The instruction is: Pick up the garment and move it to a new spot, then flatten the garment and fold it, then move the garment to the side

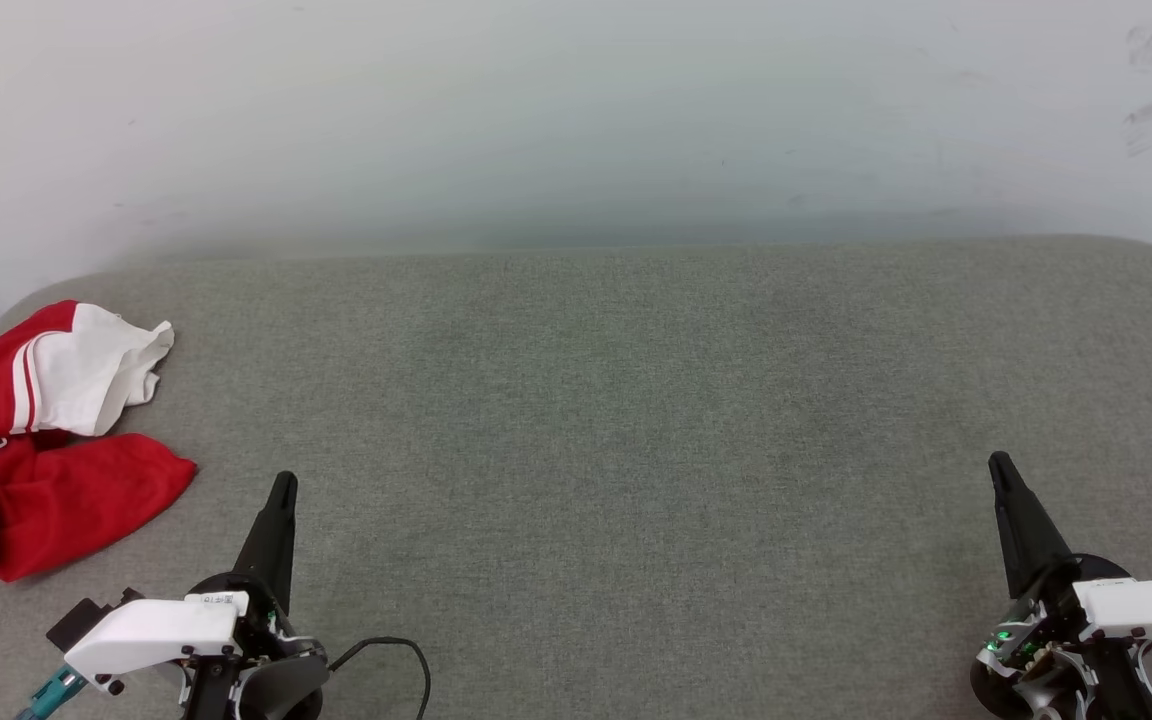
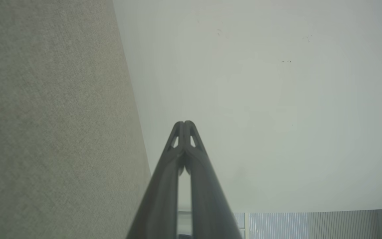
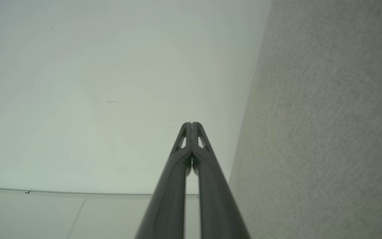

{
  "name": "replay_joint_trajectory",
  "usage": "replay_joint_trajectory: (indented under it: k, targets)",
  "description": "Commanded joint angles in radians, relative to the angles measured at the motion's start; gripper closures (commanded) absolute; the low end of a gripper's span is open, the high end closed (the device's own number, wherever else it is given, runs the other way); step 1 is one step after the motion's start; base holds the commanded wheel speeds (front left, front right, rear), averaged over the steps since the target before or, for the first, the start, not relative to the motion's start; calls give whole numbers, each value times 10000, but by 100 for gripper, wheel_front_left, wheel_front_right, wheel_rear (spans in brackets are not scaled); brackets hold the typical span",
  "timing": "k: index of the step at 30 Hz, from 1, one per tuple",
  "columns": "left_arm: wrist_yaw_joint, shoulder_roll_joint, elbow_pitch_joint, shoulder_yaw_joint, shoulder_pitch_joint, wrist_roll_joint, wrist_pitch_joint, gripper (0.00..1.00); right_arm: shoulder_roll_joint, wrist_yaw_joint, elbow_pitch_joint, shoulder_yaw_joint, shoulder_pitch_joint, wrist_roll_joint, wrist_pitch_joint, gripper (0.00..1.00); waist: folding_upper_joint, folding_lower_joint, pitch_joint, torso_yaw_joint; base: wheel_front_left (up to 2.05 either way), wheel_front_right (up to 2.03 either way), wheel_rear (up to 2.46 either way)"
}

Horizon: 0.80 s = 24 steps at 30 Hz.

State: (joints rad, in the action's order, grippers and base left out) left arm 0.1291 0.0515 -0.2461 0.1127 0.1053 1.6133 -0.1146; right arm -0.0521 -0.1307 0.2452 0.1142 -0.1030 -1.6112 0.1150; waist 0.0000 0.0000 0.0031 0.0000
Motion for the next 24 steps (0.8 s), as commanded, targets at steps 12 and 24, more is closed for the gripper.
replay_joint_trajectory:
  k: [12,24]
  targets:
    - [29,-14,-5,33,76,-19,-21,100,36,0,10,-4,-110,-37,1,100,0,0,0,0,0,0,0]
    - [29,-14,-5,31,76,-19,-19,100,36,0,10,-5,-110,-37,3,100,0,0,0,0,0,0,0]
